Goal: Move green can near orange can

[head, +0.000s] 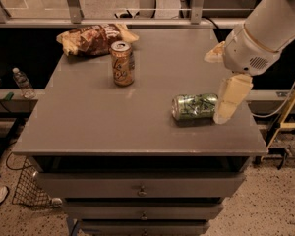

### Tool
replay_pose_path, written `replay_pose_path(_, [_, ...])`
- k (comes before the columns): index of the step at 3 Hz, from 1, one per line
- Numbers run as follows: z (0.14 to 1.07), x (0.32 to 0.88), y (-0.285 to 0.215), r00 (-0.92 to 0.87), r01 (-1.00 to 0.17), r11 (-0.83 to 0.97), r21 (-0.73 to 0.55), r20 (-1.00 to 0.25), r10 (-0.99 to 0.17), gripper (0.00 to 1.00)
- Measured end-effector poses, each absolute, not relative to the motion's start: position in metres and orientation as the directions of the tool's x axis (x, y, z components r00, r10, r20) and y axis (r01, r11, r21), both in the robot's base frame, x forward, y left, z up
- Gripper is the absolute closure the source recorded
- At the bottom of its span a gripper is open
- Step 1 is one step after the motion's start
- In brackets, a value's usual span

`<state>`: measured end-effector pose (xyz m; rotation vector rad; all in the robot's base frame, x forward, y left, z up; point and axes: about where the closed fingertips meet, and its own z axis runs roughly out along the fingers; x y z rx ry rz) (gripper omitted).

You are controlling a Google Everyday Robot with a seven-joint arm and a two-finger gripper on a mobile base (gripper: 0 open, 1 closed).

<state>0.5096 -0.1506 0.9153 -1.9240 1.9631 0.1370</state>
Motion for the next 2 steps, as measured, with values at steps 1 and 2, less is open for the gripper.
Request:
replay_pose_path(1, [0.89,0.517,-0.136,0.043,-0.987,0.011,-0.158,-0.338,-0.94,0.0])
replay_pose_path(2, [0.873,0.518,-0.132,0.045,-0.991,-0.002,-0.134,-0.32,-0.946,0.0])
